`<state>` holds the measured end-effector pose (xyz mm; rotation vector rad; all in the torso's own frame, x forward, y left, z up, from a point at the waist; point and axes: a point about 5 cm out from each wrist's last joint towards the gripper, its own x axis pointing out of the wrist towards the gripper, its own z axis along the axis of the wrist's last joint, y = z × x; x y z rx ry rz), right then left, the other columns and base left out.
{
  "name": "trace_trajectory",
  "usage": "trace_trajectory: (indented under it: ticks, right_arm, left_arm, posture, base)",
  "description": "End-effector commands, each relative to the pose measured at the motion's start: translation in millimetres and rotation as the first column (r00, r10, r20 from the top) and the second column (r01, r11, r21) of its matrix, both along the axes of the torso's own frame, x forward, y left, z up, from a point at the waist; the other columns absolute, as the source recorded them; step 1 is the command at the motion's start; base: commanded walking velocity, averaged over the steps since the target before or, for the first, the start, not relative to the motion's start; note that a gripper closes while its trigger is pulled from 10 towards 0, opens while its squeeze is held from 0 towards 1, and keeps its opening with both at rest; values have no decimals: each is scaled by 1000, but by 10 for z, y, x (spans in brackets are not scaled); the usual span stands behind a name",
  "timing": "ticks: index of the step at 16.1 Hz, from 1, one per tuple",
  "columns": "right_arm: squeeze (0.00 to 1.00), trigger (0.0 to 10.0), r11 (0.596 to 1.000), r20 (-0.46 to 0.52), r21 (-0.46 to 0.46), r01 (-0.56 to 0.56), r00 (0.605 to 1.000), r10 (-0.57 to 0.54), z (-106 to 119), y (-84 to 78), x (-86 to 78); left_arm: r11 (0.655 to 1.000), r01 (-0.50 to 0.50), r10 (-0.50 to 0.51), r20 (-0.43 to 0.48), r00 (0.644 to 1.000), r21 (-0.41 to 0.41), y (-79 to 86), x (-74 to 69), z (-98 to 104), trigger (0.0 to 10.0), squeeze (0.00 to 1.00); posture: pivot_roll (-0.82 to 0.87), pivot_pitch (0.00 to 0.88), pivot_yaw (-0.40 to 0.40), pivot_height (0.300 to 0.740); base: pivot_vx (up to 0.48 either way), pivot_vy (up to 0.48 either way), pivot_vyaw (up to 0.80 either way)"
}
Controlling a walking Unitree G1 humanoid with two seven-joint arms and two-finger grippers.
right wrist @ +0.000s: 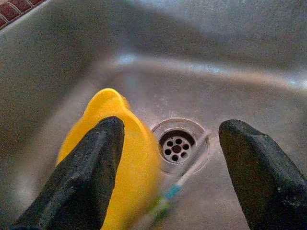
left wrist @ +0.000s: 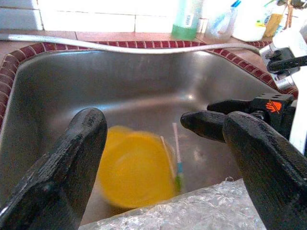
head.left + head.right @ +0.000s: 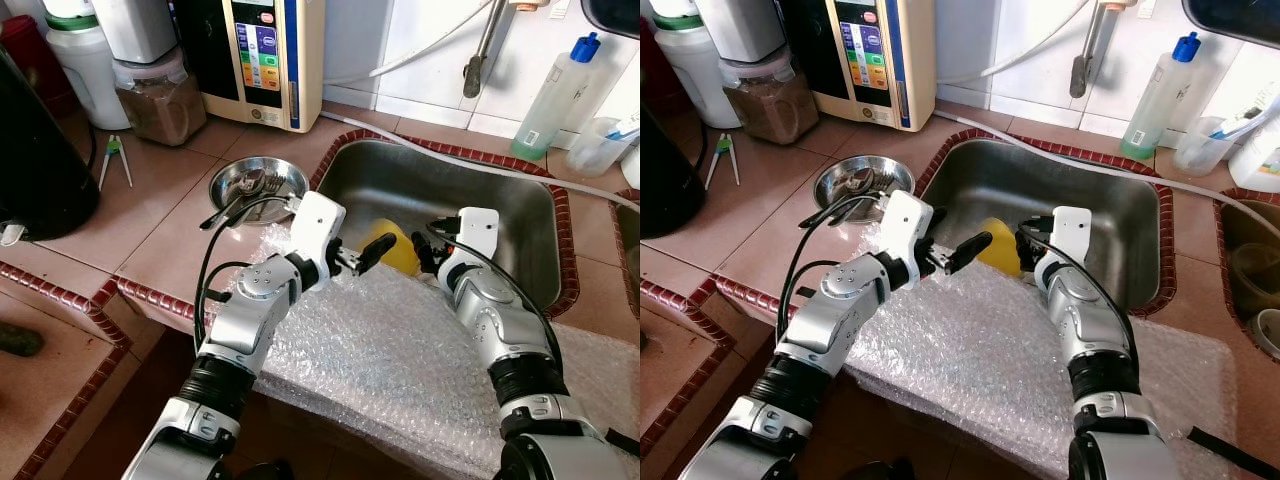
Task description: Kitchen organization
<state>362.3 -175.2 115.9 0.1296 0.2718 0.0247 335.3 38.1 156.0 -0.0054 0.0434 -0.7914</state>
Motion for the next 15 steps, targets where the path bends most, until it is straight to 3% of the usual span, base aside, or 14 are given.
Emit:
trace_trajectory:
  ticks: [1,2,5,8,9,10,13,15]
  right_arm:
    - [1000,10000,999,-7,32,28,1000,-28,-61,-60,-34]
    - [1000,10000,993,76,104,59,995,-67,61,-100,-12]
    - [1000,10000,994,123,103,18,992,-31,118,-61,-13]
    - [1000,10000,982,212,179,-59,977,20,244,103,-27]
    - [294,10000,968,262,208,-137,962,80,309,217,-59]
    - [0,10000,963,286,207,-171,952,108,343,275,-84]
    - [0,10000,938,335,202,-281,920,203,394,463,-194]
    - [0,10000,923,349,168,-347,896,274,408,588,-279]
  left_arm:
    - [1000,-12,12,7,1000,11,-8,24,29,10000,1000]
    - [999,-33,32,20,999,5,-2,38,48,10000,1000]
    - [989,-140,143,83,986,-42,86,122,168,10000,1000]
    - [953,-300,304,142,942,-53,301,273,317,10000,1000]
    - [933,-360,360,153,920,-29,406,336,334,10000,1000]
    - [924,-382,381,140,914,-22,468,371,329,10000,1000]
    - [887,-462,457,119,881,15,662,477,313,10000,1000]
    - [871,-487,483,69,873,60,751,532,262,10000,0]
  posture:
    - [-29,94,25,740]
    - [-29,94,28,740]
    - [-29,94,31,740]
    - [-28,94,31,740]
    - [-28,94,33,740]
    - [-28,95,33,740]
    - [-32,96,35,740]
    - [-36,98,36,740]
  base:
    - [0,0,0]
    - [0,0,0]
    - [0,0,0]
    - [0,0,0]
    - [0,0,0]
    - [0,0,0]
    - [0,0,0]
    - [0,0,0]
